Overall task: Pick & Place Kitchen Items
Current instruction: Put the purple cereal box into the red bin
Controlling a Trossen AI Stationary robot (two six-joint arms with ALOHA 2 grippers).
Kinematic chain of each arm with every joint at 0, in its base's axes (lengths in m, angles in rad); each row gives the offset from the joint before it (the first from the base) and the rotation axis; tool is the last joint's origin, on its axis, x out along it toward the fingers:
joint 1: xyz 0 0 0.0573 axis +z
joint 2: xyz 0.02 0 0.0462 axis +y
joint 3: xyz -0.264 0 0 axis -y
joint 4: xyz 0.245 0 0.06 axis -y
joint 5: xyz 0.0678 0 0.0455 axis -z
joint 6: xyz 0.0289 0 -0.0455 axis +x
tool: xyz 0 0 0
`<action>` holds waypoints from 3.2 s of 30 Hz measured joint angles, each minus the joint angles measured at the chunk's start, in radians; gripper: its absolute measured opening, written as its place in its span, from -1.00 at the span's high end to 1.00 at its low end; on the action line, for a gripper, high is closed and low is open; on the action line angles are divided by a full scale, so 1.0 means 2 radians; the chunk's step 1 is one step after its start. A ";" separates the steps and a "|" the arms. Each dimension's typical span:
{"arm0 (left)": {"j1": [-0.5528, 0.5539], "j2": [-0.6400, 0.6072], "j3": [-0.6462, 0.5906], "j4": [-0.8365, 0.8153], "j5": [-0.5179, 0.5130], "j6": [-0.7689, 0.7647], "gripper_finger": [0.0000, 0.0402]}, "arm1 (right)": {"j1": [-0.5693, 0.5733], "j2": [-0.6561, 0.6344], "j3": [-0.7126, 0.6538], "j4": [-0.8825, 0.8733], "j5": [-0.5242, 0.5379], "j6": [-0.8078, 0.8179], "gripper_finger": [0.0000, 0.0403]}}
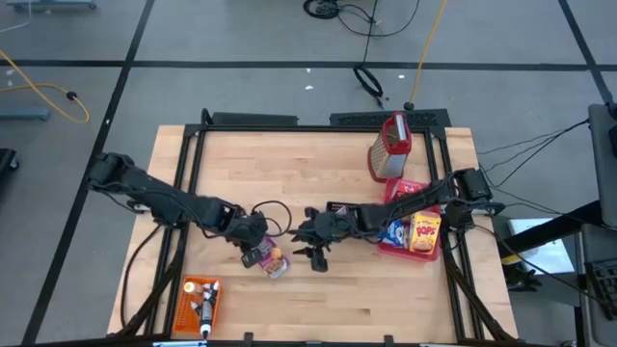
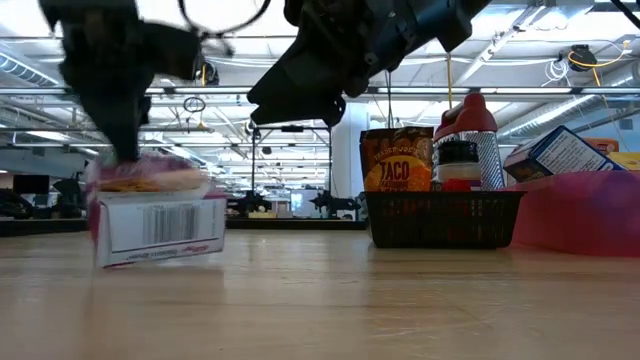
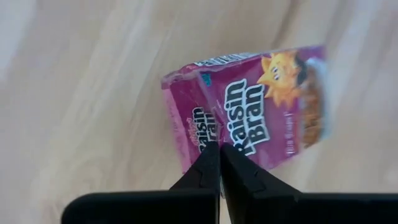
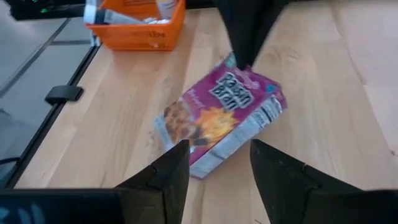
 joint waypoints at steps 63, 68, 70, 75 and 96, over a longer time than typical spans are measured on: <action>-0.066 0.000 0.110 -0.027 -0.270 0.205 1.00 | -0.064 0.026 0.000 0.097 -0.030 0.082 0.51; -0.061 0.000 0.110 -0.028 -0.269 0.210 0.99 | -0.064 0.026 0.000 0.096 -0.029 0.071 0.83; -0.058 0.000 0.110 -0.032 -0.271 0.212 0.99 | -0.065 0.026 0.000 0.095 -0.028 0.070 0.88; -0.050 -0.005 0.110 -0.056 -0.274 0.218 0.99 | -0.065 0.026 0.000 0.095 -0.024 0.066 0.86; -0.044 -0.162 0.108 -0.090 -0.350 0.211 0.98 | -0.044 -0.085 0.000 -0.052 0.122 -0.004 0.88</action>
